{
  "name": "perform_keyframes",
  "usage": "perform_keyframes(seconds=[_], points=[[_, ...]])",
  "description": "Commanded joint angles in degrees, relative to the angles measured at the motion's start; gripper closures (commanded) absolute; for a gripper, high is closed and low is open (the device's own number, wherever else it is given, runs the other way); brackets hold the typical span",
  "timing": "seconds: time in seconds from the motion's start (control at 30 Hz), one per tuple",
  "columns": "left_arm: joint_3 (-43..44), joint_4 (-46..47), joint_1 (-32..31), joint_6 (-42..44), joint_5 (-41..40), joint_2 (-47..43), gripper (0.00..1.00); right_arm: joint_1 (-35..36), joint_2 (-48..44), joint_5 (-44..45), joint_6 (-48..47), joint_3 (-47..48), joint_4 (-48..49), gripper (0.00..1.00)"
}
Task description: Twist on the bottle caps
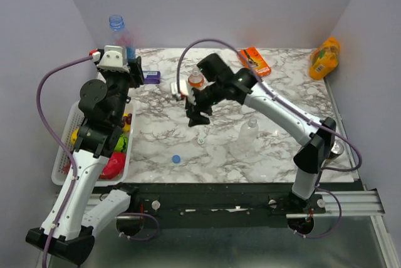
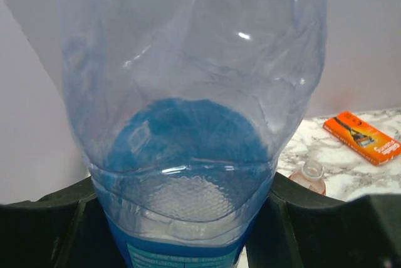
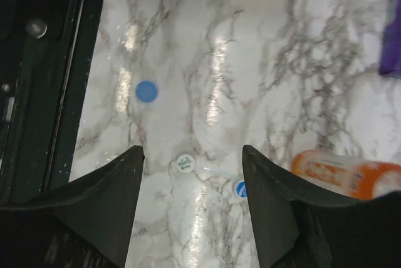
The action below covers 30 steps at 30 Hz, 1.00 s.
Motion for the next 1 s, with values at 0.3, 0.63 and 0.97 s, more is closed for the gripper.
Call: perform_keyframes(seconds=[0.3, 0.63, 0.97], points=[[-2.2, -1.8, 3.8, -8.5, 7.7, -7.5, 1.00, 12.4, 16.0, 9.0, -8.5, -6.4, 4.2, 0.30], [-4.7, -2.5, 4.5, -8.9, 8.7, -8.8, 1.00, 14.9, 23.1, 9.7, -8.5, -5.5, 8.7, 0.34], [-6.0, -2.6, 4.9, -9.3, 8.6, -8.6, 1.00, 16.6, 25.0, 7.0, -11.8, -6.0, 7.0, 0.34]])
